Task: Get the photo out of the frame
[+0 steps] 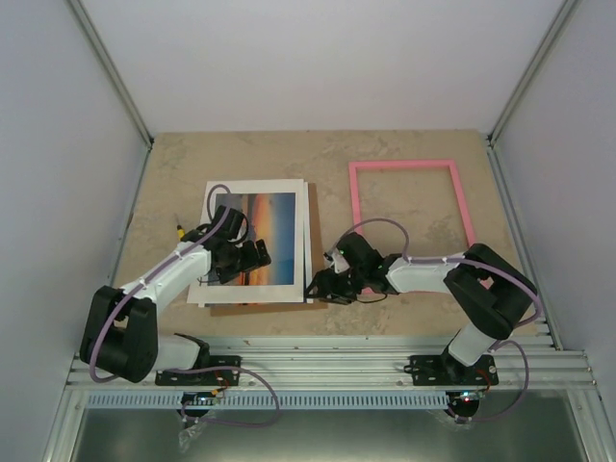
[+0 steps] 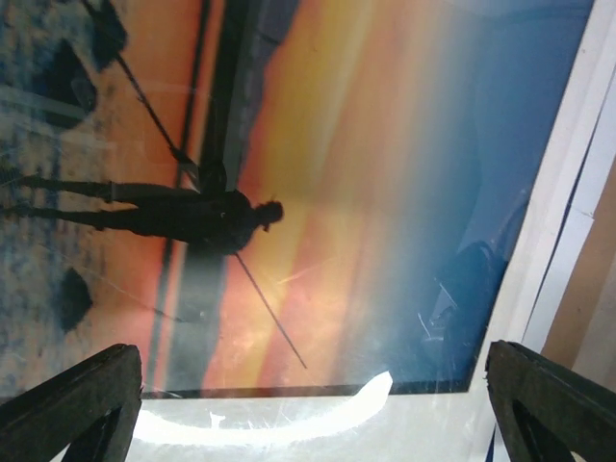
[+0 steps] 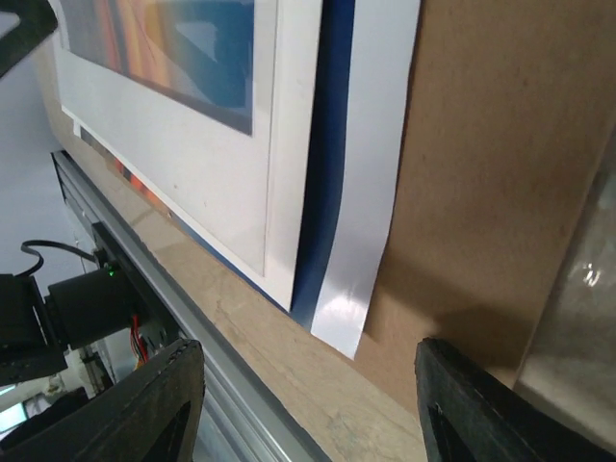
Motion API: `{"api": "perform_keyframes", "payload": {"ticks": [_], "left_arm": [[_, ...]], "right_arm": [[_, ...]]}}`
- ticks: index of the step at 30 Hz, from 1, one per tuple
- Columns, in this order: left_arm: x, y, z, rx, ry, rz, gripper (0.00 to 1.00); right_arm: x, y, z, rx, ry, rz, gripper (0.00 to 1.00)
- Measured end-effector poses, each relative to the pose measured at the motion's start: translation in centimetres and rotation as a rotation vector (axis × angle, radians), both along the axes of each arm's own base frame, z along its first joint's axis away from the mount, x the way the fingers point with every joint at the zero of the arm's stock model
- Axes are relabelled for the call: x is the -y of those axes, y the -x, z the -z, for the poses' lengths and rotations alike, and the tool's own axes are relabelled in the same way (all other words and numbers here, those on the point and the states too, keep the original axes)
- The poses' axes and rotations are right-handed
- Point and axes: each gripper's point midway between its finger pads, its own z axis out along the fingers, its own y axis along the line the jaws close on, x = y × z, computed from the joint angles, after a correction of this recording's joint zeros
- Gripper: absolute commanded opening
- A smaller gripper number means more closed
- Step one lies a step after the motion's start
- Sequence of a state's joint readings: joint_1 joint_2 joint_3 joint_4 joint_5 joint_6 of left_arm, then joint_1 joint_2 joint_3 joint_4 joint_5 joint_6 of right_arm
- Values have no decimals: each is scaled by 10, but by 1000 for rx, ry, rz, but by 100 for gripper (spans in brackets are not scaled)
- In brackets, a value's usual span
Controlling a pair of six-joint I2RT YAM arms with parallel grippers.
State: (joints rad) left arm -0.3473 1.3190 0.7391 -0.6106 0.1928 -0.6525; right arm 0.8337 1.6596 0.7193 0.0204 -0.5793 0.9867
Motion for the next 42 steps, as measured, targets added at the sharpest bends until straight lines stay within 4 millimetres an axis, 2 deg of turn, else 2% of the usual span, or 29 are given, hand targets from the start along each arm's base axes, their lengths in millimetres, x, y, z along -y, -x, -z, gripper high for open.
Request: {"api": "perform_keyframes", "payload": {"ticks": [4, 11, 25, 34, 42], "left_arm": [[-7, -3, 0, 3, -6, -7, 99], [-6, -1, 1, 0, 2, 6, 99], [-4, 6, 5, -19, 17, 14, 99], [-4, 7, 4, -14, 24, 15, 99], [-3, 11, 3, -13, 37, 15, 100]], "right_arm": [[-2, 6, 0, -30, -34, 10, 63], [-11, 17, -4, -73, -83, 7, 64], [-14, 20, -2, -125, -121, 34, 66], [-19, 19, -3, -148, -174, 49, 66], [-16, 7, -5, -135, -234, 114, 66]]}}
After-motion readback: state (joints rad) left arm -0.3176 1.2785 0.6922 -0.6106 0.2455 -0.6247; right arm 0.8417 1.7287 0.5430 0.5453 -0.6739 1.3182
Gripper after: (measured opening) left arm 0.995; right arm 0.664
